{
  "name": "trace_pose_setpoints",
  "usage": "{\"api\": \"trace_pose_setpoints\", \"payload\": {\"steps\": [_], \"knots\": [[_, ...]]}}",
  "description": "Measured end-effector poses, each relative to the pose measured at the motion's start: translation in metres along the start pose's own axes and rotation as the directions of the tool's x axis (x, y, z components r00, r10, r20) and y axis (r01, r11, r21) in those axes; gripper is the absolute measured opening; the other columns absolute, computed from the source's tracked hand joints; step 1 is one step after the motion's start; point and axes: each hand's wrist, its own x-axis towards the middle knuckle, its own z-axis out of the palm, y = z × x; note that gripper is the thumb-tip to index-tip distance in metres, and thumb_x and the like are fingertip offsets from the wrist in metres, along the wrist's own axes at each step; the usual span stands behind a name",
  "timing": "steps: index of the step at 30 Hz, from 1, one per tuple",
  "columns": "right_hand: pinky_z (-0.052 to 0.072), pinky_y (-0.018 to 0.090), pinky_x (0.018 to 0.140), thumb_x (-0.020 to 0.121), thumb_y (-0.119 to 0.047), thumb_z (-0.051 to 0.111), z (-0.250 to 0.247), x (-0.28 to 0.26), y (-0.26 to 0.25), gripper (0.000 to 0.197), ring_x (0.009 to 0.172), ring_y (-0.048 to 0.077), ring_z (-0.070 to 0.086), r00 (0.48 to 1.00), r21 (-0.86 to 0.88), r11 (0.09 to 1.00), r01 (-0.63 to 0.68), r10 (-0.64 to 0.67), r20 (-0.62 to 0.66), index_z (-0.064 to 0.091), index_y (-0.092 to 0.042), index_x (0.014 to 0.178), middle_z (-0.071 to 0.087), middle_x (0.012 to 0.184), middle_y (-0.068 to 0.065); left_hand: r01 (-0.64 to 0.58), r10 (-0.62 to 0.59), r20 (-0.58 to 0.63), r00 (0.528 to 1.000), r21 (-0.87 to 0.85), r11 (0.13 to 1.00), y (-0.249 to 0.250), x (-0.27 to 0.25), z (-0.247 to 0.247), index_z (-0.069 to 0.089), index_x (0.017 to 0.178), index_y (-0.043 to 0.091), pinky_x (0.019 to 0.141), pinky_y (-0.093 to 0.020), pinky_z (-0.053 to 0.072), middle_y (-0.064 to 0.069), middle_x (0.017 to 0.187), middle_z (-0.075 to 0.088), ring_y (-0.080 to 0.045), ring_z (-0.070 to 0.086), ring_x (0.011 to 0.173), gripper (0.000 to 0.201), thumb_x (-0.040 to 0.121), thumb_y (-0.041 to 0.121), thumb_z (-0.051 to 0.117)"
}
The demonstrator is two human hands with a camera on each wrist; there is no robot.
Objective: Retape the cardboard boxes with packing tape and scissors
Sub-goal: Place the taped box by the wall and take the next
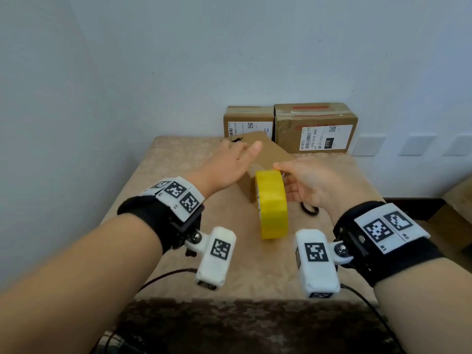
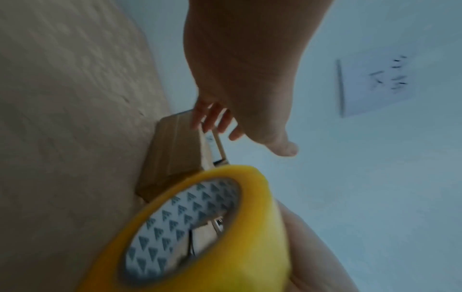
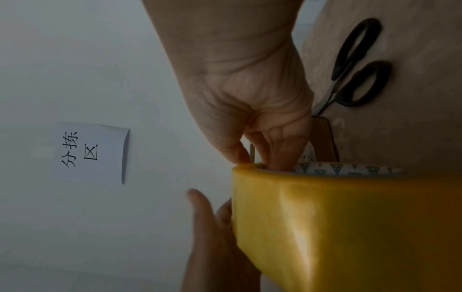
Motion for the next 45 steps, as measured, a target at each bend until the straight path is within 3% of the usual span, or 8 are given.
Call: {"api": "trace_pose_setpoints", "payload": {"steps": [4,8,14,20,27,32,37,45], "knots": [[0.057,0.028,0.051,0.095,-0.014,0.057,0.011,-0.003,0.000,0.017,0.065,0.020,0.068,0.999,0.128,0.991,0.046,-0.048,0.012,0.058,-0.004,0.110,0.067,0.090,0.014,0.179,-0.136,0.207,0.969,-0.208,0.962,0.022,-0.022,0.014,0.007,0.151,0.020,0.074,-0.032,0.058,-0.003,0.123,0.049,-0.015,0.062,0.093,0.091,0.085,0.056,0.058],[0.053,0.027,0.052,0.101,-0.015,0.044,0.013,-0.008,-0.003,0.012,0.059,0.017,0.064,0.990,-0.167,0.976,0.137,-0.140,-0.003,0.053,-0.011,0.108,0.063,0.080,0.009,0.192,-0.174,0.125,0.977,-0.150,0.970,0.019,-0.030,-0.001,0.031,0.142,0.014,0.067,-0.025,0.048,0.000,0.117,0.046,-0.013,0.053,0.091,0.062,0.090,0.031,0.060],[0.008,0.051,0.115,0.090,-0.032,0.053,0.009,0.022,0.006,0.047,0.143,0.027,0.015,0.887,-0.878,0.372,0.303,-0.447,0.117,0.045,-0.042,0.135,0.025,0.154,-0.001,0.052,-0.062,0.037,0.997,0.221,0.974,0.004,-0.036,-0.034,0.057,0.124,0.025,0.067,-0.018,0.034,0.008,0.103,0.053,-0.008,0.045,0.095,0.041,0.083,0.021,0.060],[0.030,0.050,0.111,0.085,-0.053,0.062,0.029,0.046,0.012,0.073,0.134,0.040,0.031,0.921,-0.938,0.229,0.261,-0.350,0.171,0.028,-0.036,0.148,0.022,0.154,0.009,0.079,-0.084,0.007,0.996,0.268,0.960,-0.034,-0.031,-0.055,0.059,0.118,0.030,0.065,-0.015,0.035,0.012,0.102,0.053,-0.007,0.048,0.094,0.036,0.083,0.039,0.066],[0.038,0.031,0.057,0.093,-0.057,0.046,0.072,0.027,-0.002,0.052,0.077,0.025,0.049,0.835,-0.994,-0.025,0.110,-0.540,0.106,0.057,-0.009,0.107,0.050,0.108,0.011,0.114,-0.110,-0.029,0.994,0.307,0.945,-0.051,-0.031,-0.067,0.061,0.118,0.031,0.083,-0.026,0.038,0.009,0.110,0.057,-0.009,0.048,0.101,0.035,0.084,0.040,0.062],[0.012,0.056,0.113,0.083,-0.066,0.047,0.066,0.048,0.003,0.065,0.138,0.028,0.027,0.782,-0.936,-0.017,0.351,-0.545,0.303,0.043,-0.023,0.132,0.036,0.145,0.009,0.057,-0.053,-0.022,0.998,0.239,0.969,-0.059,-0.032,-0.068,0.066,0.113,0.031,0.085,-0.027,0.044,0.013,0.105,0.062,-0.008,0.054,0.100,0.031,0.083,0.033,0.063],[-0.019,0.063,0.109,0.085,-0.055,0.052,0.080,0.074,-0.021,0.083,0.148,0.024,-0.012,0.727,-0.823,-0.189,0.536,-0.392,0.563,0.006,-0.040,0.152,0.000,0.162,-0.007,-0.010,0.022,-0.056,0.998,0.205,0.979,-0.073,-0.031,-0.069,0.068,0.107,0.036,0.081,-0.025,0.042,0.027,0.093,0.057,-0.003,0.054,0.094,0.028,0.080,0.031,0.065],[-0.005,0.072,0.108,0.090,-0.048,0.046,0.094,0.080,-0.007,0.047,0.147,0.019,0.006,0.863,-0.919,-0.001,0.395,-0.342,0.371,0.041,-0.039,0.135,0.026,0.153,-0.008,0.051,-0.040,-0.071,0.997,0.161,0.986,-0.074,-0.033,-0.074,0.065,0.116,0.031,0.093,-0.024,0.038,0.012,0.124,0.060,-0.002,0.047,0.109,0.034,0.082,0.033,0.063]]}}
